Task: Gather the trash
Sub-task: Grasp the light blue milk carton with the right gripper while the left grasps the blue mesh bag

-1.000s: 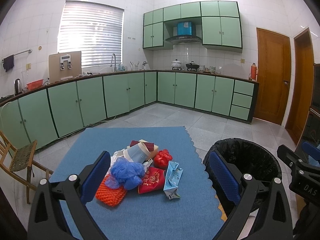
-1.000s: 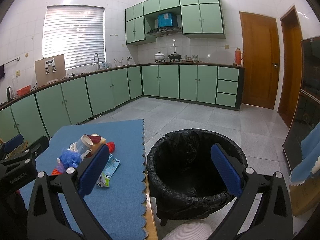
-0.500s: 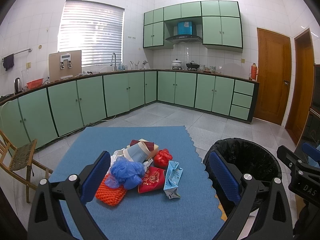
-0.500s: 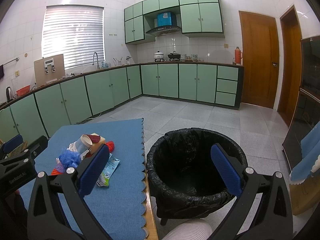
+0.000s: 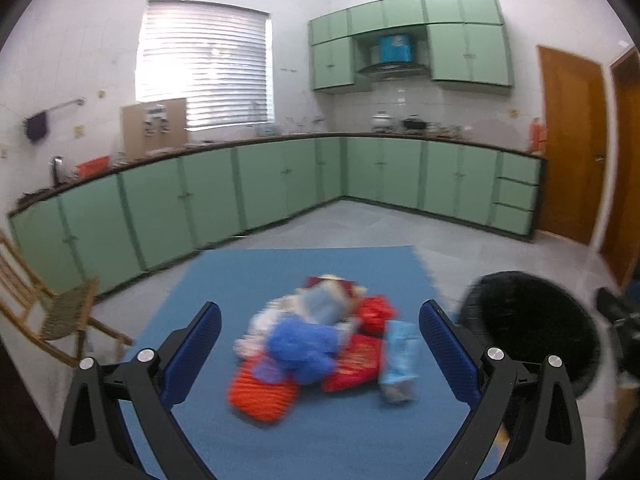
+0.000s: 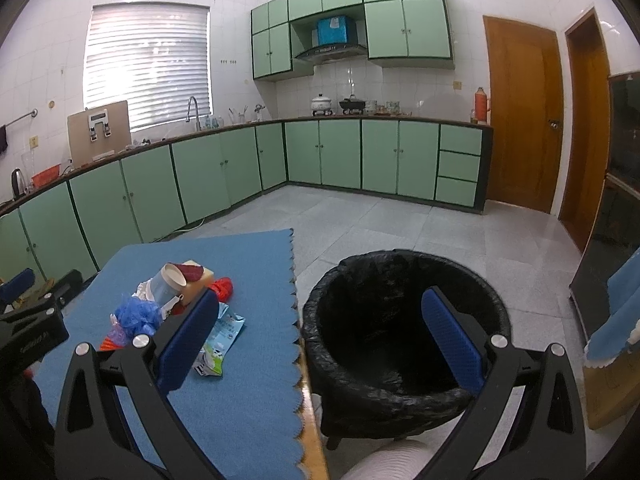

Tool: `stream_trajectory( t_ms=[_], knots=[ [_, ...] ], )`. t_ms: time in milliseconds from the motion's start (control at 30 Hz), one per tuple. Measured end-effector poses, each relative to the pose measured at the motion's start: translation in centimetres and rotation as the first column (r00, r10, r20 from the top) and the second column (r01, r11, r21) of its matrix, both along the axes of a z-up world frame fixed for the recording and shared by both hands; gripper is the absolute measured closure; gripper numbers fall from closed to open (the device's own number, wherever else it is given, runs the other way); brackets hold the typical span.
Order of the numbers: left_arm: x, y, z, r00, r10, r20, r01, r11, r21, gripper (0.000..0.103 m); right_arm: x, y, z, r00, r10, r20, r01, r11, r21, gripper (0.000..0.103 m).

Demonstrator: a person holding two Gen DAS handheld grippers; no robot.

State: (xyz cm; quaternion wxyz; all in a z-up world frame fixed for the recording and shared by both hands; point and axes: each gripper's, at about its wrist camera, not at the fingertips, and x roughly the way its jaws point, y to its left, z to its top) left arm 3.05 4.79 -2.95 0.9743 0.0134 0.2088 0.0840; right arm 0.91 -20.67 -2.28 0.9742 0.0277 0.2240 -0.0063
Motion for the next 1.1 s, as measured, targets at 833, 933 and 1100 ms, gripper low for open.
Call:
stream_trajectory(
  t_ms=[833, 933, 1100],
  knots=[
    [3.9, 8.6, -10.2, 0.962, 0.113, -0.247, -0.114, 0.993, 0.012, 0.006, 9.9, 13.7, -13.6, 0.943, 0.177, -0.283, -0.202, 0.977, -0.065, 0.005],
    [4.2, 8.7, -10.6, 0.960, 0.111, -0.258, -0.113, 0.994, 0.006, 0.006, 10.7, 14.3, -14.3, 0.935, 0.174, -0.308, -0.212, 0.973, -0.094, 0.005],
    [4.4, 8.9, -11.0, 0.957, 0.109, -0.270, -0.111, 0.994, 0.006, 0.006, 11.6, 13.3, -14.9, 0.930, 0.138, -0.340, -0.187, 0.975, -0.117, 0.008]
  ],
)
